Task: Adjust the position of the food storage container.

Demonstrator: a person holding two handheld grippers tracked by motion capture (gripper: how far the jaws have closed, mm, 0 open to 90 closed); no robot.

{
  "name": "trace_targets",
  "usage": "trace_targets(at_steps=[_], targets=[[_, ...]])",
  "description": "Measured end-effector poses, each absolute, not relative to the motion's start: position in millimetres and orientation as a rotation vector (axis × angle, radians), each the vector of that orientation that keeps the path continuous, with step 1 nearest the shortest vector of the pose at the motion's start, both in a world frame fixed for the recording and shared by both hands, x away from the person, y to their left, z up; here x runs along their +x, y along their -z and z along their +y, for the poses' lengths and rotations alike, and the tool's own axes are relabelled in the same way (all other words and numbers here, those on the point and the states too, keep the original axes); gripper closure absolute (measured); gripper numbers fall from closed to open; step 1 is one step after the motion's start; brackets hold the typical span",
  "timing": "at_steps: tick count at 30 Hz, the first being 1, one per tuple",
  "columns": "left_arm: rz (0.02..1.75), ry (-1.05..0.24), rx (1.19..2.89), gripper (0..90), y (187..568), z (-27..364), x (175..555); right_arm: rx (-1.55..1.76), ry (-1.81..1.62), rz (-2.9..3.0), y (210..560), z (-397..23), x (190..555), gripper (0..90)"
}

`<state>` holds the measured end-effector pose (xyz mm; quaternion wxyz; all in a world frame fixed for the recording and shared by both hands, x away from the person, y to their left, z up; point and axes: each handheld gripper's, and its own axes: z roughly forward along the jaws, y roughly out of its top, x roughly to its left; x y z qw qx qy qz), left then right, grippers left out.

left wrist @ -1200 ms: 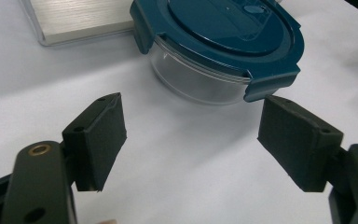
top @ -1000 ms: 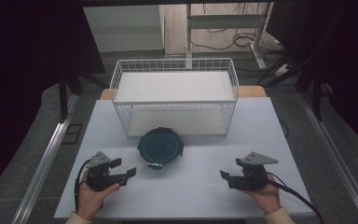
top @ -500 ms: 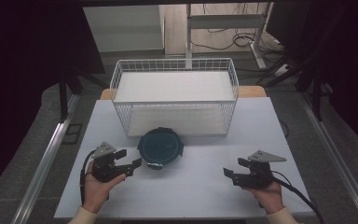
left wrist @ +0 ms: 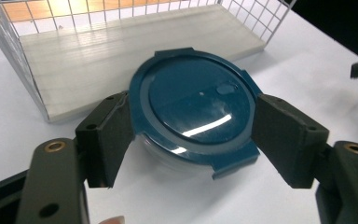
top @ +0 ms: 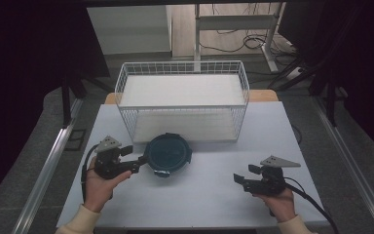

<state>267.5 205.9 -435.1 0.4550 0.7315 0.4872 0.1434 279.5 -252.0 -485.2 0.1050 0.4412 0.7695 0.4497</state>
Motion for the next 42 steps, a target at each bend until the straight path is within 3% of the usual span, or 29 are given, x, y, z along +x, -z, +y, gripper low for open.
trace_targets(at_steps=[9,16,23,25,28,32,42], targets=[[1.265,-0.373,1.829,35.9,440.3,207.6,299.4,1.29,-1.296,2.265,485.5,-252.3,279.7,23.8],[1.29,-0.389,1.852,47.7,447.5,204.8,323.7,1.293,-1.26,2.277,488.7,-252.7,281.1,23.8],[1.287,-0.382,1.904,63.7,452.6,201.4,341.3,1.297,-1.234,2.294,491.6,-251.2,281.8,24.7],[1.287,-0.378,1.909,71.9,454.1,200.4,345.9,1.297,-1.232,2.298,492.4,-250.6,281.9,24.7],[1.294,-0.364,1.915,76.0,456.4,199.2,352.7,1.299,-1.235,2.298,491.6,-251.2,281.8,24.7],[1.306,-0.324,1.912,89.2,461.0,195.5,362.9,1.316,-1.253,2.283,489.9,-252.3,281.6,24.8],[1.301,-0.331,2.002,90.0,470.5,183.1,380.8,1.318,-1.234,2.287,491.3,-252.4,282.9,24.8]])
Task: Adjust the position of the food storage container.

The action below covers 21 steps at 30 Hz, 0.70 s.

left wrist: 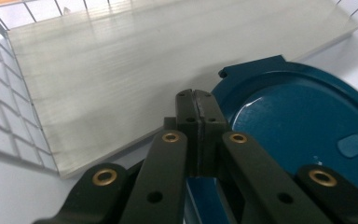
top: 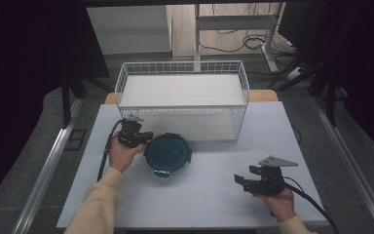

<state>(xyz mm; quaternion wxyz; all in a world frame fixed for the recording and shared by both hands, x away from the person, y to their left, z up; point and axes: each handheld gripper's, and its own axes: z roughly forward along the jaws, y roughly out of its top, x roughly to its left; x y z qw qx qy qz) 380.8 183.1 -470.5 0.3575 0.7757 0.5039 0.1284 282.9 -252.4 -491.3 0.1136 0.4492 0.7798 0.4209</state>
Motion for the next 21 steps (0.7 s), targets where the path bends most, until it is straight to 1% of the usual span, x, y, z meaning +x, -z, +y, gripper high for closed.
trace_targets(at_steps=[7,10,17,21], targets=[[1.315,-0.337,1.996,90.0,474.5,178.6,386.8,1.314,-1.225,2.289,491.4,-252.6,282.8,24.9],[1.318,-0.347,2.033,90.0,477.7,180.6,389.2,1.311,-1.22,2.29,492.0,-252.7,283.1,24.9],[1.301,-0.322,2.081,90.0,483.8,180.8,392.9,1.312,-1.215,2.292,492.4,-252.6,283.7,24.9],[1.293,-0.329,2.079,90.0,484.5,179.7,392.8,1.314,-1.214,2.291,492.4,-252.8,283.8,24.9]])
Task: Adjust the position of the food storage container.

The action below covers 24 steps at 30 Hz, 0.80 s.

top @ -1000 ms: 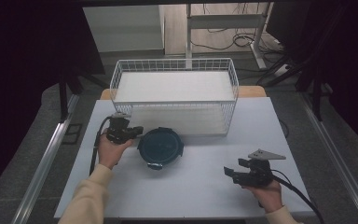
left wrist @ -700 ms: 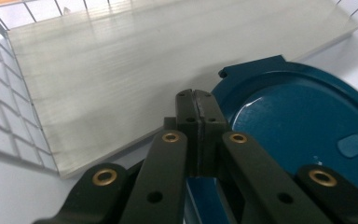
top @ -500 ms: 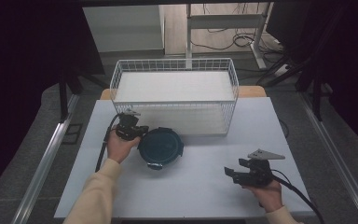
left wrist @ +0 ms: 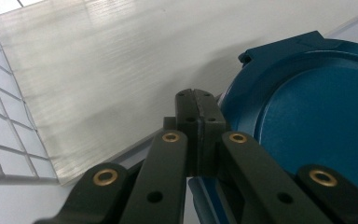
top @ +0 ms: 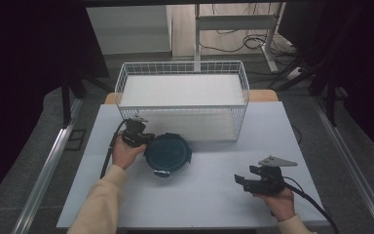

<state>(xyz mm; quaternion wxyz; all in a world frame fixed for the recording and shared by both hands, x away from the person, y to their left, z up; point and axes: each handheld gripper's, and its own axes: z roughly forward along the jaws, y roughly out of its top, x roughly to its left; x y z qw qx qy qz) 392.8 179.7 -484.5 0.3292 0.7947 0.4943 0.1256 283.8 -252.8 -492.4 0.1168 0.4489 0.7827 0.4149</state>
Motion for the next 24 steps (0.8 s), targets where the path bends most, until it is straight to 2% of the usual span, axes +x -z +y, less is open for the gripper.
trace_targets(at_steps=[12,24], targets=[[1.231,-0.343,2.135,90.0,483.2,174.7,388.0,1.331,-1.202,2.292,493.4,-252.4,284.7,25.2],[1.146,-0.308,2.19,90.0,480.3,152.7,374.6,1.342,-1.2,2.289,493.0,-252.8,284.8,25.3]])
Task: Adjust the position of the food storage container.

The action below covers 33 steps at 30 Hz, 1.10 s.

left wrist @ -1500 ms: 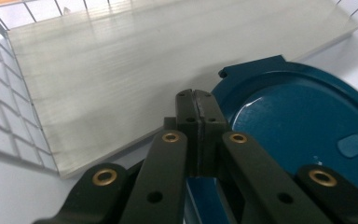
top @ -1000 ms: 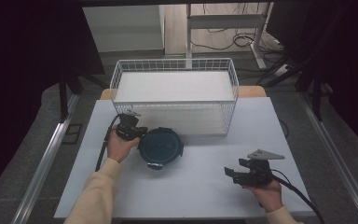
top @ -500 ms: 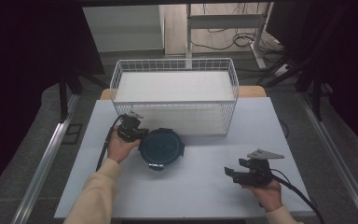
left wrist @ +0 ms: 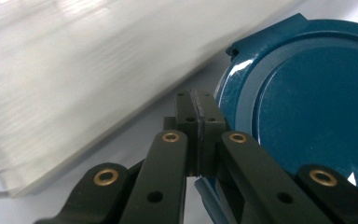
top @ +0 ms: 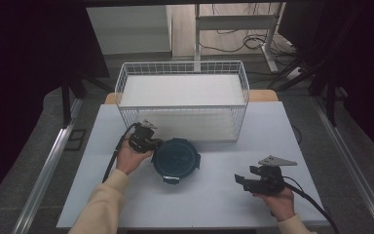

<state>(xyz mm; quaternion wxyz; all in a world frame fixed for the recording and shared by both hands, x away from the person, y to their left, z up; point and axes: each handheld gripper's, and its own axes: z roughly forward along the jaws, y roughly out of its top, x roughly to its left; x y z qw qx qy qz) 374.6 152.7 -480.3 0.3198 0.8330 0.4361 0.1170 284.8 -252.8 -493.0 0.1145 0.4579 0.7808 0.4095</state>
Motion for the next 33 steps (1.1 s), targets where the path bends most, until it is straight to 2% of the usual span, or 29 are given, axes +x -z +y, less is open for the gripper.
trace_targets(at_steps=[33], targets=[[0.989,-0.226,2.239,90.0,480.9,104.9,338.3,1.353,-1.221,2.278,491.0,-253.5,284.8,25.9]])
